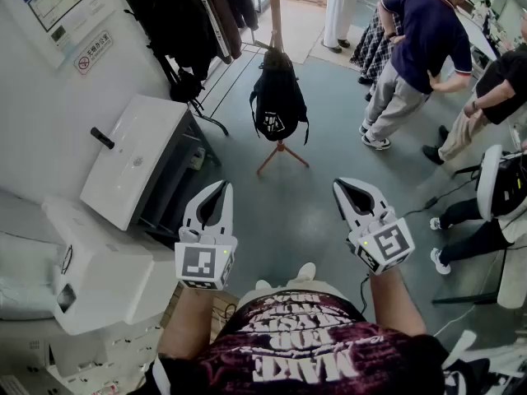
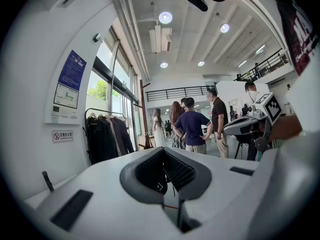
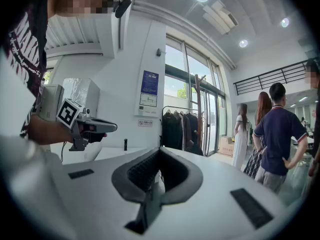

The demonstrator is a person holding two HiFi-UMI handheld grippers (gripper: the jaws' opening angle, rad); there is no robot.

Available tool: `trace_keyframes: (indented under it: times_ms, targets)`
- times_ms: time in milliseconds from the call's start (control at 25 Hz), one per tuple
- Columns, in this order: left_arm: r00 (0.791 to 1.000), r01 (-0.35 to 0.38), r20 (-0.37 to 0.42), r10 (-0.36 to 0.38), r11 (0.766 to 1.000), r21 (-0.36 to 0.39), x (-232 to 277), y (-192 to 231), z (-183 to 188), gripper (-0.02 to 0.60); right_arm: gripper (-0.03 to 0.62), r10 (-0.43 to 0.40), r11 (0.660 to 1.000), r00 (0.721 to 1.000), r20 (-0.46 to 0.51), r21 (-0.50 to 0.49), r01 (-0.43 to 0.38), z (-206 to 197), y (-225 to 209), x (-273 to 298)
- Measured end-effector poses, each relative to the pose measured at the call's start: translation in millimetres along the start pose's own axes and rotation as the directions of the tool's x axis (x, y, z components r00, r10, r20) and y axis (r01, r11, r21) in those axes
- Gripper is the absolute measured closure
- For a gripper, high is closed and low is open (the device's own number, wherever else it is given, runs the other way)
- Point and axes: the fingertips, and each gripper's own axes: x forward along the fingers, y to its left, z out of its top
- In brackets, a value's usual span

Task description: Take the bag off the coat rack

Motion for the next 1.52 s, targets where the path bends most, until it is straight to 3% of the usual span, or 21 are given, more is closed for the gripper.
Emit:
trace_keyframes:
  times_ms: [280,600,800,1000,1280,1520]
  targets:
    - [0.998,0.041,0.04,-0.041,0.999,0.007,-36,10,5,0.575,0.589,-0.034,0.999,0.999,-0.015,0.027,0.034,-3,45,-10]
    - [0.996,0.061,0.065,-0.059,0.998,-0.02,-67,26,-4,0.575,0.589,-0.05,0.99,0.998,-0.027,0.132,0.054,-16,80,-19]
    - [0.996,0.072,0.056,-0.07,0.997,-0.04,-78,25,-19,0.575,0.588,-0.071,0.99,0.997,-0.024,0.117,0.073,-15,97,-23]
    - [0.996,0.079,0.058,-0.074,0.993,-0.09,-78,38,-27,0.574,0.585,-0.08,0.988,0.996,-0.026,0.127,0.083,-16,98,-18]
    - [0.995,0.08,0.062,-0.074,0.993,-0.092,-63,50,-29,0.572,0.488,-0.107,0.987,0.994,-0.037,0.118,0.11,-21,76,3]
    - [0.995,0.089,0.052,-0.084,0.991,-0.101,-25,55,-34,0.515,0.476,-0.086,0.988,0.995,-0.05,0.128,0.092,-30,47,31]
